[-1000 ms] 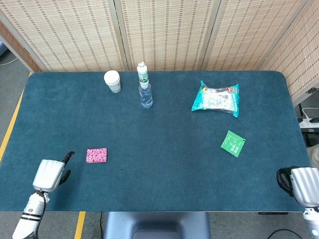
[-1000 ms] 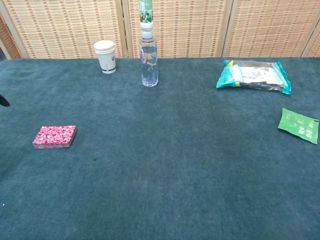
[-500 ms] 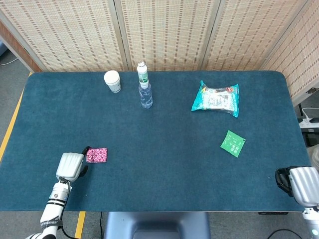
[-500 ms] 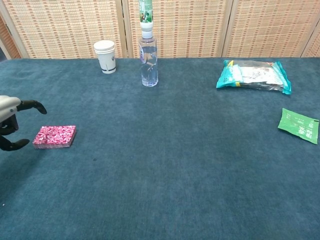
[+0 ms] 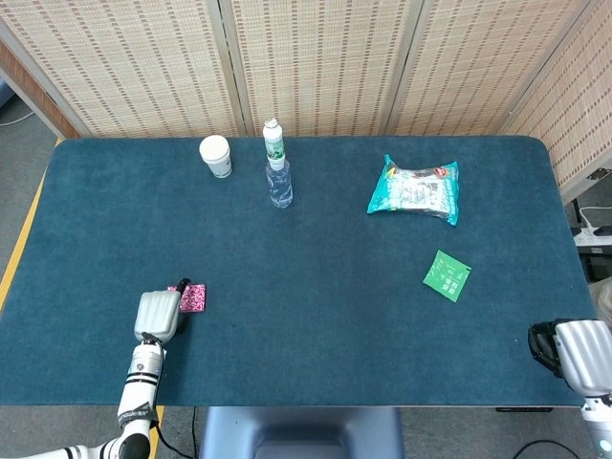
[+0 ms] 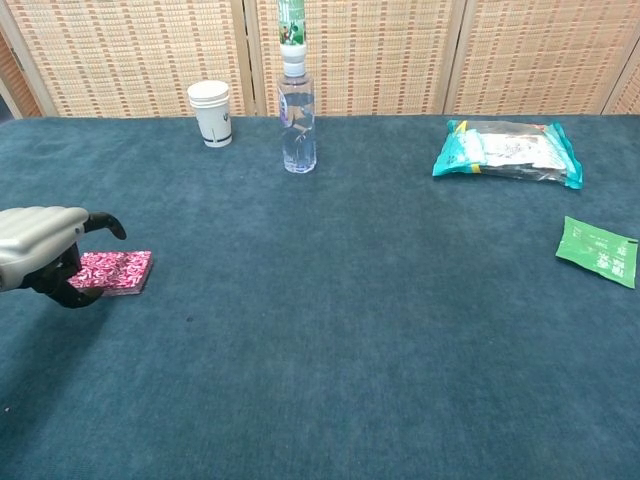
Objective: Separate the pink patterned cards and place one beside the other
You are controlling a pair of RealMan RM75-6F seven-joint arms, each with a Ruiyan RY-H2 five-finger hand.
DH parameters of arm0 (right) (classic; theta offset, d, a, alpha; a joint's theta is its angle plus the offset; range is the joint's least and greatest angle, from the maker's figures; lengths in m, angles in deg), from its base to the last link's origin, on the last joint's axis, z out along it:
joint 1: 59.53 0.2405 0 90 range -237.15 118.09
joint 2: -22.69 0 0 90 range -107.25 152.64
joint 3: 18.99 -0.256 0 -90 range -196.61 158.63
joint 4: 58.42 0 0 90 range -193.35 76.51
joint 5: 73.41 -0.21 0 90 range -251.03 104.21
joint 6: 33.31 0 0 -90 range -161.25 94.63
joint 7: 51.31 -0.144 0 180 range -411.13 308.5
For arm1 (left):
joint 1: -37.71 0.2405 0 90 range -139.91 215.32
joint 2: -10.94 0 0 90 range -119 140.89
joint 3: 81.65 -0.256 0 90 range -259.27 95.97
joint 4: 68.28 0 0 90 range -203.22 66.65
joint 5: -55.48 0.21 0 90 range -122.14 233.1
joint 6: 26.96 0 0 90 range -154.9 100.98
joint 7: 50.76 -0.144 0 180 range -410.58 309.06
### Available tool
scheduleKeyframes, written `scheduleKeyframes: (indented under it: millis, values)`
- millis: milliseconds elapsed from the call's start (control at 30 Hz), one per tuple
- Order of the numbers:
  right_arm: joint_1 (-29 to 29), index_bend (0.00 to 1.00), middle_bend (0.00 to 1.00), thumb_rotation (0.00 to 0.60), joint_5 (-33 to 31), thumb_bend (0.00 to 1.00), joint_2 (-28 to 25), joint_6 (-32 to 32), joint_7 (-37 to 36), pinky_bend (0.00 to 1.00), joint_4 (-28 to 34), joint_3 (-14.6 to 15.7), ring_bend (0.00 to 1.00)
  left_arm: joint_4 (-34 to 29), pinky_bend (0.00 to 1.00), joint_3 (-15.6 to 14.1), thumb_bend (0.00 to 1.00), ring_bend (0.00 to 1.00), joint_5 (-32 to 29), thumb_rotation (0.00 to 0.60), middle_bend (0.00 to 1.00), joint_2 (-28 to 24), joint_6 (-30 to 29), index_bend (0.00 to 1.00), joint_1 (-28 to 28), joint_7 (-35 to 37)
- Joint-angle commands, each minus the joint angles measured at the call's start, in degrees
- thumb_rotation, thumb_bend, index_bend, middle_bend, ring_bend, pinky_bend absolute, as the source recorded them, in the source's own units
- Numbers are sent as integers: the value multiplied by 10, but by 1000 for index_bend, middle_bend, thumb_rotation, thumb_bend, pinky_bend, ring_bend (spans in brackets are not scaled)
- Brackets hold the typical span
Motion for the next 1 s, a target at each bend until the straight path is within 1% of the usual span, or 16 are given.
scheduleKeyframes:
  millis: [33,400,1000]
  values:
    - [0,1000,925,600,0,697,0,0,0,985,0,0,881,8,1000,2,355,1000,-17,600,1000,7,-3,202,-6,-6]
    - [1,1000,925,600,0,697,1,-4,3,985,0,1,882,17,1000,7,350,1000,-55,600,1000,27,-17,208,-18,-7]
    - [2,1000,925,600,3,697,-3,-6,-1,984,0,4,882,26,1000,3,354,1000,-72,600,1000,45,-26,266,-33,4]
